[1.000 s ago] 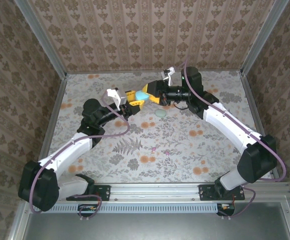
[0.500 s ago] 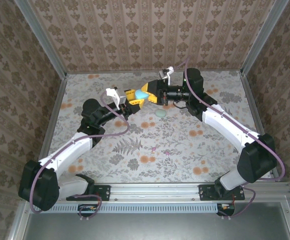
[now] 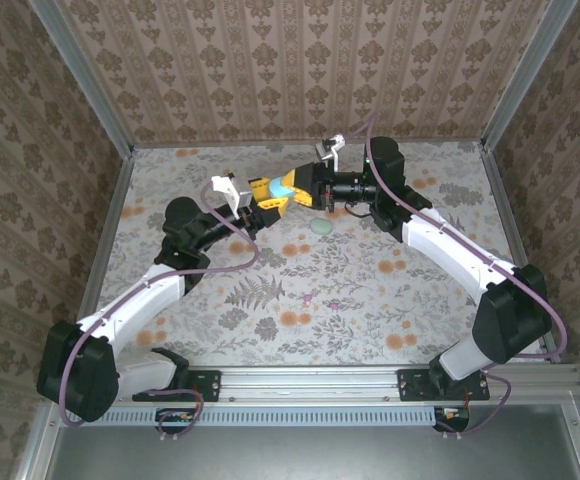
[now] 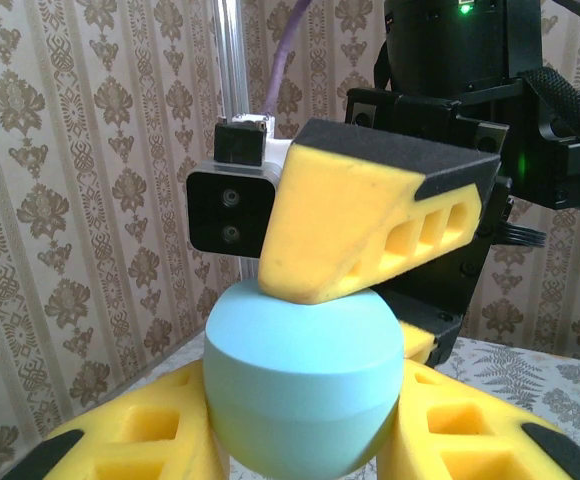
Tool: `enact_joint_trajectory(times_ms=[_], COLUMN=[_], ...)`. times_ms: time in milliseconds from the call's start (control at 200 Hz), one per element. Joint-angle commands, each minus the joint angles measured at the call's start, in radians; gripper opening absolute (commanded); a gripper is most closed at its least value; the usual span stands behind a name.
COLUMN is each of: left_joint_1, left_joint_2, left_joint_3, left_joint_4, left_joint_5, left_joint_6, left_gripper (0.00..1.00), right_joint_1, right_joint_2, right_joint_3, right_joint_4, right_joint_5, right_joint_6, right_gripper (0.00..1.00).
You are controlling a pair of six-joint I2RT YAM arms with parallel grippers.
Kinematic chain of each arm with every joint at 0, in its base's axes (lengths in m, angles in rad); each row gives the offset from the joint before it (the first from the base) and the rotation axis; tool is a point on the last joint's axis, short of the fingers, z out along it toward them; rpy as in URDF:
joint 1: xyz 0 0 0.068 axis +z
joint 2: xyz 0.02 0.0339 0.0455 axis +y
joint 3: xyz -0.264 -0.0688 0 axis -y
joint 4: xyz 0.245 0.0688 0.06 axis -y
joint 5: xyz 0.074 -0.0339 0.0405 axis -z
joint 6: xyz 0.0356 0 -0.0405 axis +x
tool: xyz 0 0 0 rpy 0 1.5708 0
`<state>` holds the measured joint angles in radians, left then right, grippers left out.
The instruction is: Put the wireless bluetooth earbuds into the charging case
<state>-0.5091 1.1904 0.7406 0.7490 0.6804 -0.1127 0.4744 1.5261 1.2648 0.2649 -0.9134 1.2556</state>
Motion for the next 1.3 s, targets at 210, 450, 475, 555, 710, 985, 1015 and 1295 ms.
enact_joint_trajectory(times_ms=[210, 450, 475, 555, 710, 985, 1015, 1295], left_joint_1=[-0.003, 0.016, 0.020, 0.033, 0.073, 0.138, 0.139, 0.141], left_joint_2=[-0.022, -0.103, -0.116, -0.158, -0.256, -0.323, -0.325, -0.319], left_joint_3=[0.019, -0.075, -0.085, -0.114, -0.143, -0.136, -0.133, -0.103], left_joint_4=[-0.054, -0.123, -0.131, -0.164, -0.257, -0.341, -0.339, -0.347], left_joint_5=[-0.081, -0.205, -0.218, -0.262, -0.400, -0.437, -0.436, -0.419], left_joint_6=[0.038, 0.065, 0.066, 0.073, 0.072, 0.049, 0.048, 0.040], left_gripper=[0.55, 0.80, 0.82, 0.85, 0.90, 0.91, 0.91, 0.91], right_joint_1=[0.000, -0.011, -0.012, -0.014, -0.006, 0.043, 0.049, 0.104], right_joint_2=[-0.003, 0.049, 0.063, 0.116, 0.266, 0.532, 0.561, 0.752], right_joint_3=[-0.011, -0.054, -0.062, -0.071, -0.044, 0.119, 0.141, 0.316], right_joint_4=[-0.042, -0.051, -0.031, -0.001, -0.062, -0.164, -0.176, -0.252], right_joint_5=[0.117, 0.325, 0.341, 0.379, 0.429, 0.443, 0.444, 0.445], right_joint_6=[-0.086, -0.141, -0.138, -0.135, -0.167, -0.213, -0.220, -0.235], right_gripper=[0.19, 0.19, 0.19, 0.19, 0.19, 0.20, 0.20, 0.22])
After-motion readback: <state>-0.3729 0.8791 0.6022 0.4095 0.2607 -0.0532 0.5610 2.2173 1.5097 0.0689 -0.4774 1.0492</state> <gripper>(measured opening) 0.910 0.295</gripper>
